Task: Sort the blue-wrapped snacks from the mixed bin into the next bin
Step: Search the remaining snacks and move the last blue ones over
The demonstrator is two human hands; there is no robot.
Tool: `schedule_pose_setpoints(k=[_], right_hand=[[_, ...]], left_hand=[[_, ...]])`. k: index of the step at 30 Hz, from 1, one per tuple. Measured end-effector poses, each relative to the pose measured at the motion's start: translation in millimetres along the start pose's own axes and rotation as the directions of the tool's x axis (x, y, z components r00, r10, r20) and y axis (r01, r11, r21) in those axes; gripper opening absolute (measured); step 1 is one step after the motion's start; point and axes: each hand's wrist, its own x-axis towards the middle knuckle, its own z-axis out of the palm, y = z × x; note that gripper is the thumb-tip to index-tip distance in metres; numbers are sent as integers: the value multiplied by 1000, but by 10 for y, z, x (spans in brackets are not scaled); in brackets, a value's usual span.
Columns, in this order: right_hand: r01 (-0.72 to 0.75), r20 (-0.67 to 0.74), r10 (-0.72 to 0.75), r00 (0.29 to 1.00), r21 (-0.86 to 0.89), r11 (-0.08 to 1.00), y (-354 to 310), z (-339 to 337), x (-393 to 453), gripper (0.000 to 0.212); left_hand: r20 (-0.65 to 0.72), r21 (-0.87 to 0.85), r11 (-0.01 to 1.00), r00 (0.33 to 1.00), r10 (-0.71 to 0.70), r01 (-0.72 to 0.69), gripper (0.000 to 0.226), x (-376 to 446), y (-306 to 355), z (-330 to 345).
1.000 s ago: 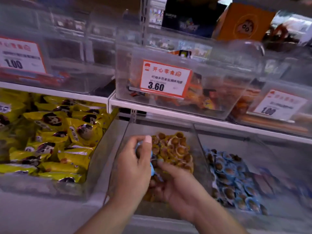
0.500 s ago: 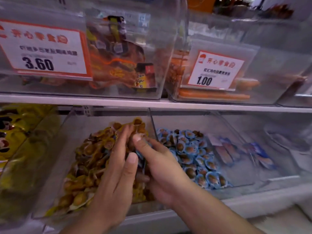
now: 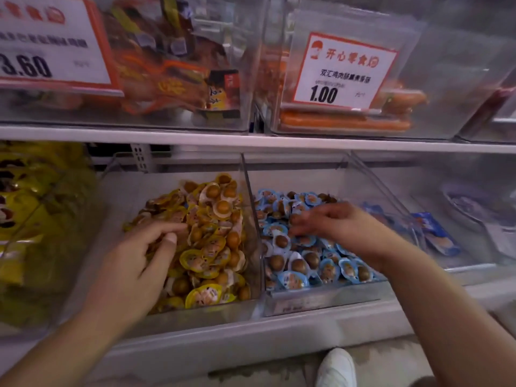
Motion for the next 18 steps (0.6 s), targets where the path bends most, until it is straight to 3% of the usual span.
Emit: schedule_pose_setpoints(k=[2,5,8,10,13,15,18], right_hand=[[98,-247,-92,965,12,995,-82,50,73,20],[296,-512,-204,834,105,949,-365,212,132,26],[485,-614,-373,696,20,874,-672,549,101,23],[577,-493,-547,677,-106,810,-851,875,14,19],[633,-35,-693,720,-377,676,-998,1330,-49,25],[617,237,-586,775,-485,620,-1008,1586,40,28],[551,367,-411,835,-562,617,-1045,1983,336,36]], left_hand=[[-26,48,998,999,42,-41,27,-56,6,-101],[-109,132,984,985,136,-121,25,-150,42,-306],[-247,141,988,963,103,-70,29,-233,17,-613],[-317,90,996,948,28,1,28,-291,-44,-812],[-361,-115,988,922,-142,107,36,-344,-165,-934],[-258,-294,933,923,-287,208,46,-398,-242,-912],[-38,-312,907,950,-310,284,51,-483,-325,-845]])
